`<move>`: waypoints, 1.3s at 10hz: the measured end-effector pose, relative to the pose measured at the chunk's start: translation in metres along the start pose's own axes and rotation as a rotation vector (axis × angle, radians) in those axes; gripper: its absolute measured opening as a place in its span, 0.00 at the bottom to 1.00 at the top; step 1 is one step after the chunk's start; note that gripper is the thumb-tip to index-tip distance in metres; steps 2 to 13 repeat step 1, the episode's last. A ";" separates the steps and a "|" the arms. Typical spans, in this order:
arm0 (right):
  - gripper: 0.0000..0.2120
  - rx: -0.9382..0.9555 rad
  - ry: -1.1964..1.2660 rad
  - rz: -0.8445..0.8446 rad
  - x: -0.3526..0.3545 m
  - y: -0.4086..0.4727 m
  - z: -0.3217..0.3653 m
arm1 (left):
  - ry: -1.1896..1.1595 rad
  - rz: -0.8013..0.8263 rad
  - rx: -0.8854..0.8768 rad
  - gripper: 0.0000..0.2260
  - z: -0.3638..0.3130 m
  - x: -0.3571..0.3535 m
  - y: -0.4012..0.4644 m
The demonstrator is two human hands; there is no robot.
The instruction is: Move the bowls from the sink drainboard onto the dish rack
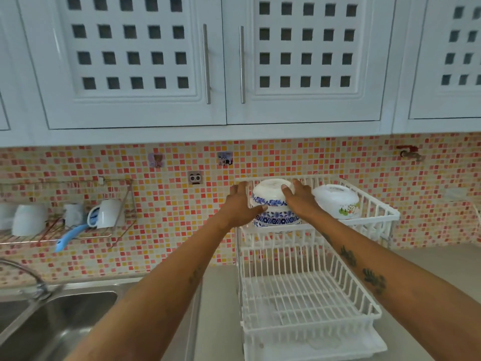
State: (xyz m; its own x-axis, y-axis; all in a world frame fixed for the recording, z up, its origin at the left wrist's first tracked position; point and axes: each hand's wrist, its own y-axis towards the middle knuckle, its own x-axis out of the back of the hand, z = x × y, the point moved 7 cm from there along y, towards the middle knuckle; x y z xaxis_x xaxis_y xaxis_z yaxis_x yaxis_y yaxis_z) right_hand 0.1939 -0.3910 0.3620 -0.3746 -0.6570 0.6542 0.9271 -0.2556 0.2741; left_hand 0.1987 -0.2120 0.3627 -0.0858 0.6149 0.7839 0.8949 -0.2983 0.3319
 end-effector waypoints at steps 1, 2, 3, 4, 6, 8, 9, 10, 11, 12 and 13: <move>0.29 0.017 -0.057 -0.027 -0.001 -0.016 0.011 | 0.015 0.001 -0.005 0.40 0.005 0.014 -0.022; 0.29 0.017 -0.057 -0.027 -0.001 -0.016 0.011 | 0.015 0.001 -0.005 0.40 0.005 0.014 -0.022; 0.29 0.017 -0.057 -0.027 -0.001 -0.016 0.011 | 0.015 0.001 -0.005 0.40 0.005 0.014 -0.022; 0.29 0.017 -0.057 -0.027 -0.001 -0.016 0.011 | 0.015 0.001 -0.005 0.40 0.005 0.014 -0.022; 0.29 0.017 -0.057 -0.027 -0.001 -0.016 0.011 | 0.015 0.001 -0.005 0.40 0.005 0.014 -0.022; 0.29 0.017 -0.057 -0.027 -0.001 -0.016 0.011 | 0.015 0.001 -0.005 0.40 0.005 0.014 -0.022; 0.29 0.017 -0.057 -0.027 -0.001 -0.016 0.011 | 0.015 0.001 -0.005 0.40 0.005 0.014 -0.022; 0.29 0.017 -0.057 -0.027 -0.001 -0.016 0.011 | 0.015 0.001 -0.005 0.40 0.005 0.014 -0.022; 0.29 0.017 -0.057 -0.027 -0.001 -0.016 0.011 | 0.015 0.001 -0.005 0.40 0.005 0.014 -0.022; 0.29 0.017 -0.057 -0.027 -0.001 -0.016 0.011 | 0.015 0.001 -0.005 0.40 0.005 0.014 -0.022; 0.29 0.017 -0.057 -0.027 -0.001 -0.016 0.011 | 0.015 0.001 -0.005 0.40 0.005 0.014 -0.022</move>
